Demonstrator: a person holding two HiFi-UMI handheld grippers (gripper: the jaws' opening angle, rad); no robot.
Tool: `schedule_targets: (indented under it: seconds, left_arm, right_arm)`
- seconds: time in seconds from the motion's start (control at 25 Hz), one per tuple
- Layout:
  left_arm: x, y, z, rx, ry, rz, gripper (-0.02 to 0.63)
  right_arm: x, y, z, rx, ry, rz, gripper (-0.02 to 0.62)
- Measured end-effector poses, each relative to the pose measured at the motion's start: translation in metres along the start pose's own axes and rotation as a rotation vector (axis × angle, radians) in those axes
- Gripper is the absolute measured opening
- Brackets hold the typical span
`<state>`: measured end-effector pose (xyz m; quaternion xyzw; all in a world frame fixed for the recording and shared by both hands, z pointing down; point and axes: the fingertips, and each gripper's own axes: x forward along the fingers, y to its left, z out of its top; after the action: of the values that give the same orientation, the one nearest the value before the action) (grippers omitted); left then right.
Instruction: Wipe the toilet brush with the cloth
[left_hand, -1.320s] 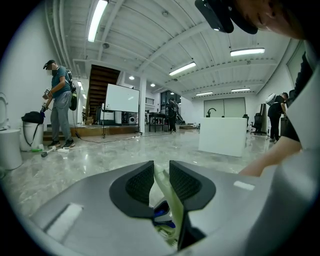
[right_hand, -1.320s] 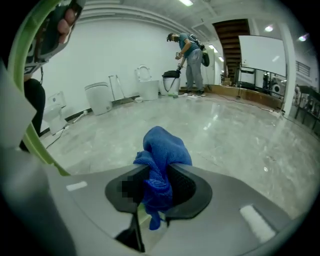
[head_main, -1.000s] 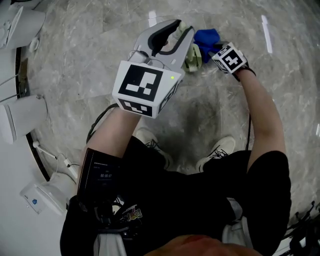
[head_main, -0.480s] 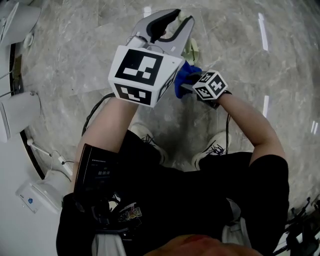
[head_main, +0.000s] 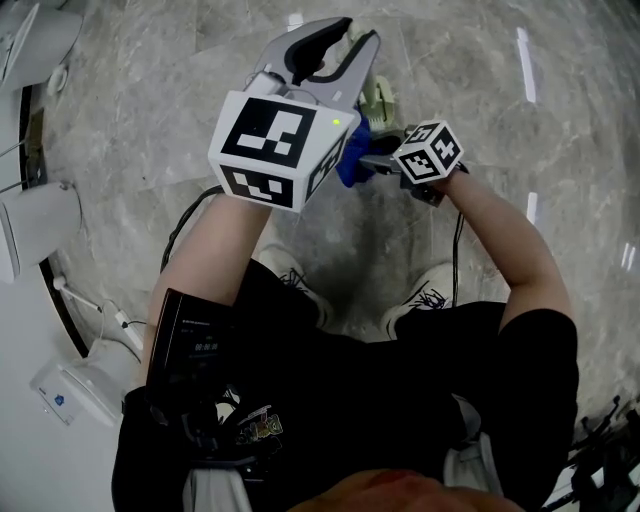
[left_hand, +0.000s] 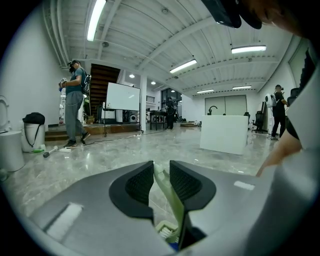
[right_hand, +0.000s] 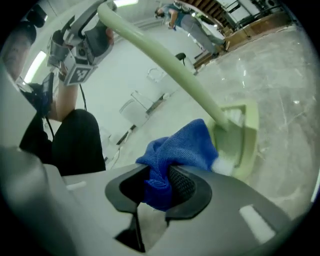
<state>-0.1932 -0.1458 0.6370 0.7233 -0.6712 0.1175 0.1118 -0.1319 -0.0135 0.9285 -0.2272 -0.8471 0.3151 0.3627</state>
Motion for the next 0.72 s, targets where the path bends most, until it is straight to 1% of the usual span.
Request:
schedule_targets:
  seconds: [0.04,0.12,0.16,0.2,0.24,0.28,0.36,0.4,0.44,0.48,0.52,0.56,0.6,0.64,0.68,0.72]
  left_arm:
    - [0.000,0.000,0.001,0.000,-0.003,0.000,0.115]
    - [-0.001,0.000,0.002,0.002,-0.005,-0.001,0.115]
    - [-0.001,0.000,0.003,0.002,-0.005,-0.002,0.115]
    - [0.000,0.000,0.003,0.002,-0.005,-0.003,0.115]
    - [0.000,-0.001,0.003,0.001,-0.006,-0.005,0.115]
    - [0.000,-0.001,0.003,0.001,-0.007,-0.006,0.115]
    - [0.000,-0.001,0.003,0.003,-0.010,-0.007,0.115]
    - [-0.001,-0.001,0.003,0.006,-0.011,-0.005,0.115]
    - [-0.001,-0.001,0.003,0.008,-0.012,-0.003,0.115]
    - [-0.001,0.000,0.002,0.008,-0.010,0.001,0.115]
    - [-0.002,0.000,0.001,0.005,-0.008,0.005,0.115]
    - [-0.003,0.000,0.000,0.002,-0.008,0.011,0.115]
    - [-0.003,0.000,-0.002,0.001,-0.010,0.015,0.115]
    - [-0.004,0.000,-0.003,0.005,-0.012,0.017,0.115]
    - [-0.005,0.001,-0.005,0.010,-0.015,0.018,0.115]
    - [-0.005,0.001,-0.006,0.013,-0.016,0.018,0.115]
  right_arm:
    - [-0.010,-0.013,-0.023,0.001,0.076,-0.010,0.101]
    - [-0.038,-0.041,-0.065,0.044,0.206,-0.039,0.100]
    - [-0.054,-0.056,-0.080,0.079,0.248,-0.064,0.100]
    - [-0.071,-0.072,-0.089,0.115,0.266,-0.101,0.100]
    - [-0.087,-0.088,-0.090,0.145,0.256,-0.151,0.100]
    - [-0.100,-0.103,-0.083,0.163,0.223,-0.206,0.100]
    - [-0.113,-0.123,-0.054,0.157,0.144,-0.303,0.100]
    - [-0.113,-0.127,-0.037,0.136,0.118,-0.333,0.100]
    - [-0.109,-0.128,-0.019,0.112,0.100,-0.346,0.100]
    - [-0.104,-0.126,-0.001,0.095,0.079,-0.334,0.098]
    - [-0.099,-0.118,0.017,0.087,0.050,-0.284,0.097]
    - [-0.095,-0.103,0.033,0.090,0.023,-0.187,0.094]
    - [-0.092,-0.080,0.044,0.094,0.015,-0.054,0.092]
    - [-0.090,-0.054,0.047,0.092,0.037,0.080,0.092]
    - [-0.089,-0.030,0.045,0.080,0.079,0.187,0.092]
    - [-0.089,-0.010,0.041,0.065,0.120,0.262,0.092]
